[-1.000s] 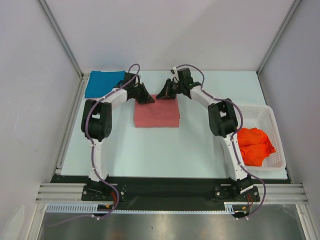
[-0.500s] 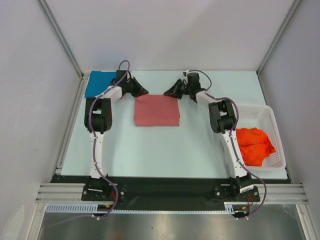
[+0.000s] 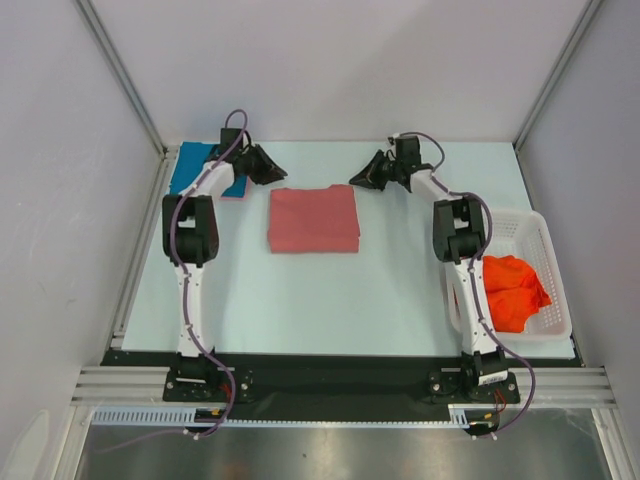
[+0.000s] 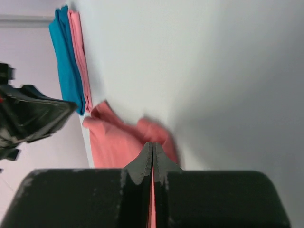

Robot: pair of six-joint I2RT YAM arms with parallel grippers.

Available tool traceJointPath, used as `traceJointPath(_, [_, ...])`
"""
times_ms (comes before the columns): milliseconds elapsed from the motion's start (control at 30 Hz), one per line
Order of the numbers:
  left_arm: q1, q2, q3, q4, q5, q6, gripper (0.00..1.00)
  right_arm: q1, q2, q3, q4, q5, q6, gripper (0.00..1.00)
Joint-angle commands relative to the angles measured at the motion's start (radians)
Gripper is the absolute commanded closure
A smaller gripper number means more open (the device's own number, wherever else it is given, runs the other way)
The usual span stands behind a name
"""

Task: Fold and stack the t-shirts
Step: Fold the tshirt

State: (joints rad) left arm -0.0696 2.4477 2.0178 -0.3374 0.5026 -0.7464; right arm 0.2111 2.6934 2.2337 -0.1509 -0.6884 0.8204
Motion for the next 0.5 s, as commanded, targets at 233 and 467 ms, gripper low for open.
traceJointPath(233, [-0.050,-0.560,-0.552,0.062,0.010,0.076,0.76,0.033,-0.460,-0.337,-0.124,-0.037,-0.164,1.00])
traceJointPath(467, [-0.079,-0.602,-0.850,0.219,0.080,0.022,0.89,0.158,-0.462,-0.537,0.052,-0.144,-0.090,1.00])
